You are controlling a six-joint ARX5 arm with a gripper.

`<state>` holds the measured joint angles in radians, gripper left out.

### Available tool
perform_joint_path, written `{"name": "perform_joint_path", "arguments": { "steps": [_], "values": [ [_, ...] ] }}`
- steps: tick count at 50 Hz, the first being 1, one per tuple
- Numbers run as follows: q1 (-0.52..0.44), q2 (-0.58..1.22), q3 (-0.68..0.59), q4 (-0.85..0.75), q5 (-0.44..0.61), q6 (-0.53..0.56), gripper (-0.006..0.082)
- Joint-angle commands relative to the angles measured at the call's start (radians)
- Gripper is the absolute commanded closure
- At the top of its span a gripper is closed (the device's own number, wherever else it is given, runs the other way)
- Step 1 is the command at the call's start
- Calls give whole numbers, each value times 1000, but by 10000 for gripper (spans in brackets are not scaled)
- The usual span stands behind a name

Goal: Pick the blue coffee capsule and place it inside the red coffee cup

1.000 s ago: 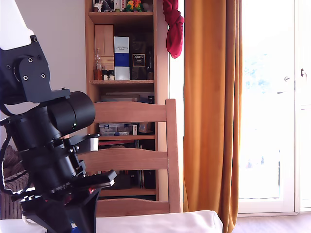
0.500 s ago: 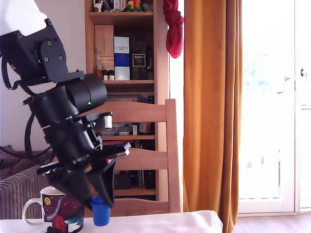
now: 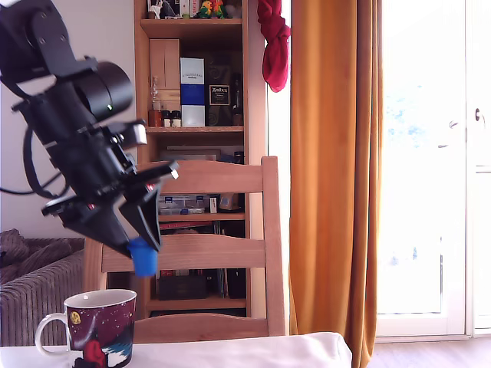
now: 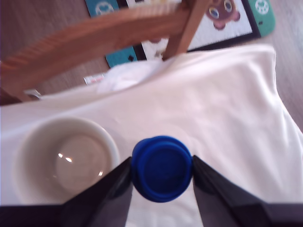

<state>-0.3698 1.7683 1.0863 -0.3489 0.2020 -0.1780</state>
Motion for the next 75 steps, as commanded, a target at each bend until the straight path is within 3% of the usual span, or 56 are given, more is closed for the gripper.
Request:
{"name": "perform_joint_path", "arguments": {
  "steps": [1, 11, 37, 40, 47, 55, 59, 67, 75],
  "values": [
    [15, 11, -3, -16, -2, 15, 478],
    [57, 11, -3, -56, -56, 50, 478],
    [93, 11, -3, -108, -77, 52, 466],
    [93, 11, -3, -108, -77, 52, 407],
    [93, 11, -3, -112, -79, 55, 171],
    [93, 11, -3, -119, -79, 56, 163],
    [95, 11, -3, -119, -79, 56, 288],
    [103, 10, -3, -121, -80, 78, 803],
    [108, -10, -3, -123, -109, 108, 778]
  ]
}}
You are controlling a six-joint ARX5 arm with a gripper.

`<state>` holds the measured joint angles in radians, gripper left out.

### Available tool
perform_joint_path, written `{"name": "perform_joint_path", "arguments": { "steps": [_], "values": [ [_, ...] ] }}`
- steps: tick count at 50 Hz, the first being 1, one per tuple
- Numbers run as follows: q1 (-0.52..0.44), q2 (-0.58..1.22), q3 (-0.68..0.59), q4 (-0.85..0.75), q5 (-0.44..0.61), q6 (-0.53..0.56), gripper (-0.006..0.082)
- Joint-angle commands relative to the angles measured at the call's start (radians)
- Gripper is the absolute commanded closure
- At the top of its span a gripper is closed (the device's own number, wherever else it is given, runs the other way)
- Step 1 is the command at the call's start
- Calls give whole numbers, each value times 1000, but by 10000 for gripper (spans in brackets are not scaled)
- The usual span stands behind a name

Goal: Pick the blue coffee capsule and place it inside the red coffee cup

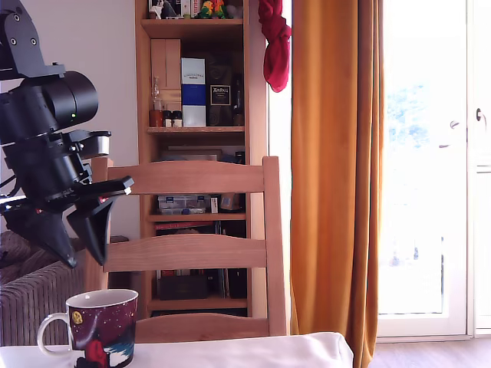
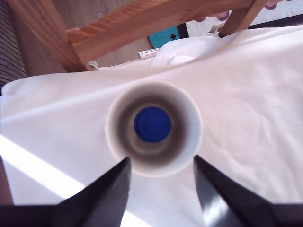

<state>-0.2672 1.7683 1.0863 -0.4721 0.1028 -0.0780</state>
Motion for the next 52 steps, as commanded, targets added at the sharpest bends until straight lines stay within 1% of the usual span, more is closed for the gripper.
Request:
{"name": "perform_joint_path", "arguments": {
  "steps": [1, 14, 22, 30, 41, 52],
  "values": [
    [6, -15, -3, 0, -15, 8, 778],
    [20, -126, -8, 4, -84, 19, 778],
    [49, -215, -37, 32, -89, 35, 778],
    [97, -325, -109, 71, -89, 53, 778],
    [162, -491, -244, 160, -89, 61, 778],
    [200, -610, -317, 167, -83, 80, 778]
  ]
}}
